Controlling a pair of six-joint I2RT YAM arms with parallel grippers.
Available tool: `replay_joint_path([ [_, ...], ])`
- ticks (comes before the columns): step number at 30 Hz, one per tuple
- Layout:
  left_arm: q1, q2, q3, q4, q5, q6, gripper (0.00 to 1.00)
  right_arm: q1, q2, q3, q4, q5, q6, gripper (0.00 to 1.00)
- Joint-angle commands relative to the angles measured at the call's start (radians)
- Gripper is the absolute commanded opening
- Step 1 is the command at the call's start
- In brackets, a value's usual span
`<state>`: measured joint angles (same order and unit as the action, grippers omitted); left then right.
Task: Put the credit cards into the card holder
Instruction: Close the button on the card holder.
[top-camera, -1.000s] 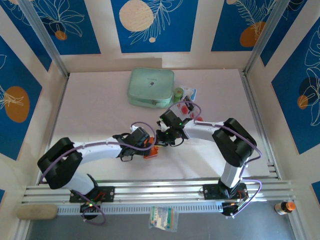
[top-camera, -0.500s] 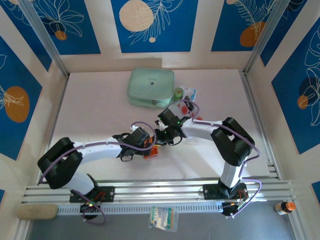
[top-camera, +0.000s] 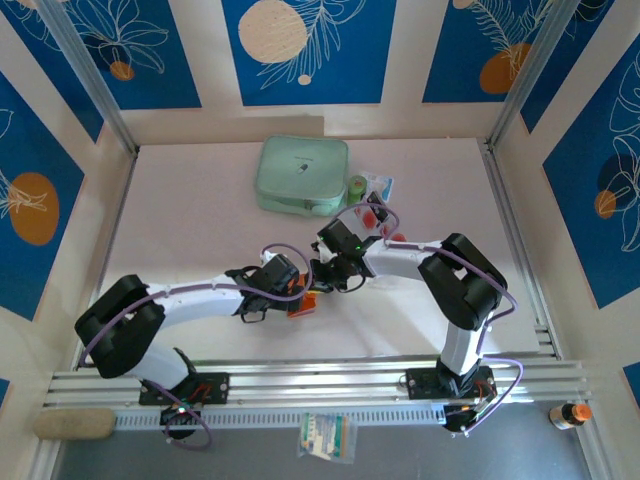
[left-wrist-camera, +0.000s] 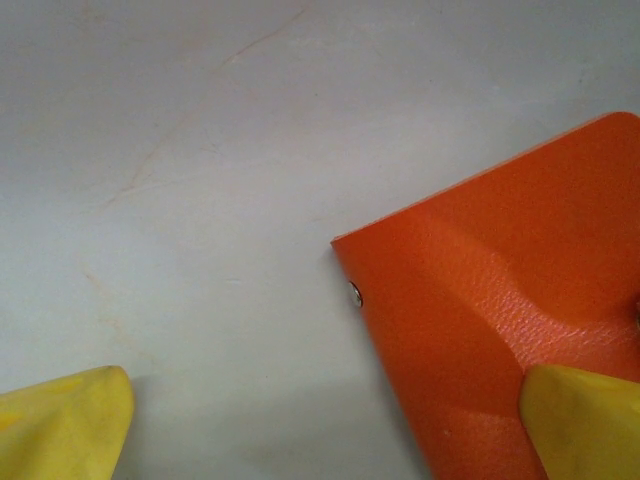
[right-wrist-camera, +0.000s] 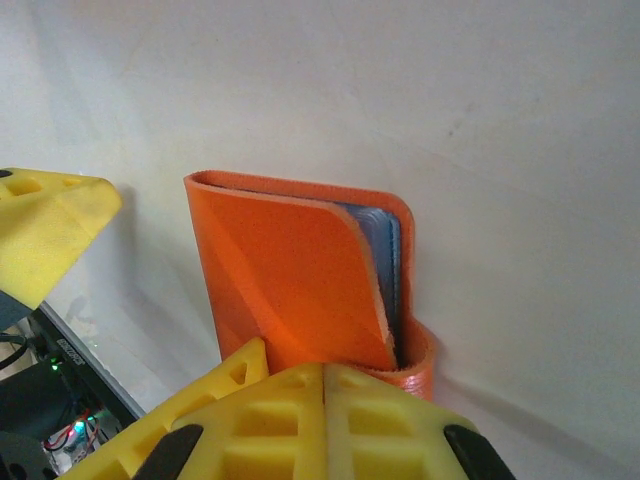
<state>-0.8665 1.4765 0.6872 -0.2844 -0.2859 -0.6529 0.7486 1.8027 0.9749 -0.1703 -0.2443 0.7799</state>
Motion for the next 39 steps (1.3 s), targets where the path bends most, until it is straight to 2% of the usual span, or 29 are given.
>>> replay_joint_path([
  [1, -0.008, 0.043, -0.038, -0.056, -0.004, 0.01, 1.0, 0.007, 0.045, -0.053, -0.012, 0.044, 0.018, 0.0],
  [19, -0.013, 0.032, -0.042, -0.052, -0.001, 0.004, 1.0, -0.043, 0.086, -0.103, -0.017, 0.045, 0.064, 0.0],
  [29, -0.013, 0.02, -0.022, -0.05, -0.003, 0.008, 1.0, -0.009, 0.015, -0.117, -0.029, 0.071, 0.091, 0.0],
  [39, 0.005, -0.039, 0.069, -0.09, -0.006, 0.028, 1.0, 0.022, -0.087, -0.128, -0.031, 0.106, 0.129, 0.0],
])
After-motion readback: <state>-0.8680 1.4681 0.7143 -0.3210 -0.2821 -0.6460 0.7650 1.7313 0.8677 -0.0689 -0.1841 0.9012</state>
